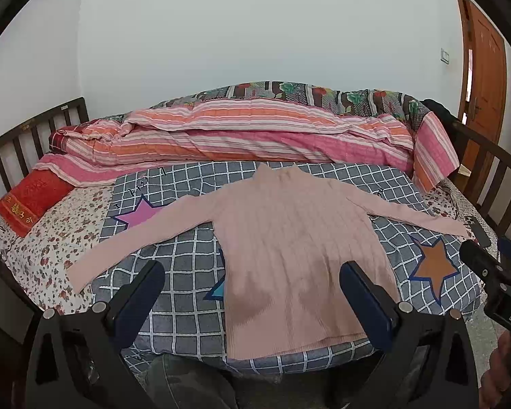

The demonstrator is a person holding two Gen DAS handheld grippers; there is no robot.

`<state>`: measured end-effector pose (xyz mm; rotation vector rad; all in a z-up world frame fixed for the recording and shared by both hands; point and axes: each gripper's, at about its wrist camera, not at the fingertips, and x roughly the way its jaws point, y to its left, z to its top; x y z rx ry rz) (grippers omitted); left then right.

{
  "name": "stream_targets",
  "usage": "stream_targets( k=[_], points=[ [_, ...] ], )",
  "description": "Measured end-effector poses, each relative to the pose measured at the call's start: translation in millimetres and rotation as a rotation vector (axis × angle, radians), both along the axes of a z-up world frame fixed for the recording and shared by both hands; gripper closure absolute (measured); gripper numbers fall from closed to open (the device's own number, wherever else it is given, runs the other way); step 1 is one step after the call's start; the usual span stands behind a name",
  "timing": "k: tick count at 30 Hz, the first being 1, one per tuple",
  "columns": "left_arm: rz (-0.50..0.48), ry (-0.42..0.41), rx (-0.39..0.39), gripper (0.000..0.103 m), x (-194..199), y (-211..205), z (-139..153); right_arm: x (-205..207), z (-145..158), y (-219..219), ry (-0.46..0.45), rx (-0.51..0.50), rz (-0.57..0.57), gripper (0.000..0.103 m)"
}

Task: Fold small clothes

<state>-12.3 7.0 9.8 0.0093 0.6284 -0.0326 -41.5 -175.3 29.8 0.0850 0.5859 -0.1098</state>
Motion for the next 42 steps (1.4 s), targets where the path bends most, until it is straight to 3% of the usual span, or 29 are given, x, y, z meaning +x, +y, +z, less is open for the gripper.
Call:
stream_targets(
  k=[42],
  points=[
    [0.003, 0.003, -0.014, 0.000, -0.4, 6.2, -1.7, 6.6, -3.7, 1.0, 0.017, 0.036, 0.000, 0.000]
  ],
)
